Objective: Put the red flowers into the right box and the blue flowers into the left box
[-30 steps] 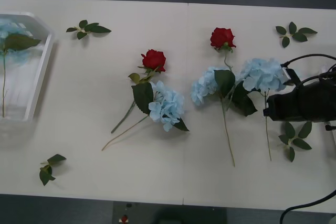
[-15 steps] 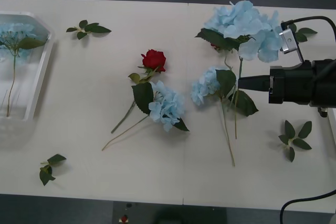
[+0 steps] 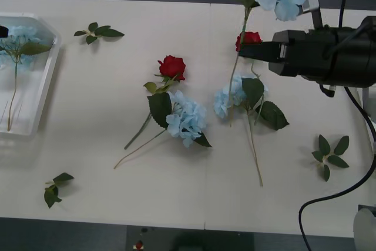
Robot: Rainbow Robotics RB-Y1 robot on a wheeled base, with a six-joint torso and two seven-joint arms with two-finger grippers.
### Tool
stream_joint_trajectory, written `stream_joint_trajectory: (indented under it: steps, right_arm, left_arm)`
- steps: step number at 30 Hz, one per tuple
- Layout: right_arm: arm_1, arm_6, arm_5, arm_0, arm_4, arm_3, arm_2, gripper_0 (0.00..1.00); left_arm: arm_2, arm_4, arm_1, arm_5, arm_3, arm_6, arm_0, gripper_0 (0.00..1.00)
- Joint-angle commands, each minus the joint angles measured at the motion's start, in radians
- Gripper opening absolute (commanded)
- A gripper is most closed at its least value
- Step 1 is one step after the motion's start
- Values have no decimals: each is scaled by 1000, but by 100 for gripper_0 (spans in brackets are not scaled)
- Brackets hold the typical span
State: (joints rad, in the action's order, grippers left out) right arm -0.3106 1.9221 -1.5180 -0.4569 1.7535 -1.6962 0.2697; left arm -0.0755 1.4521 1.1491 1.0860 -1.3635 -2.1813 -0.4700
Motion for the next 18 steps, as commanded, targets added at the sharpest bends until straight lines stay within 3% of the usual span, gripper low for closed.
stream_joint_trajectory:
  steps: [1,11,18]
  right_arm:
    - [-33,-95,41,-62,46,-17,-33,0]
    - [-35,-133,127,-111,78,-17,-90,0]
    - [-35,-143,127,-111,78,-17,-89,0]
  left_arm:
    - [-47,-39,-85,-11,-112,140,82,100]
    - [-115,-157,-437,-6,-502,296,294,100]
    - [-116,-300,-674,164,-802,443,360,100]
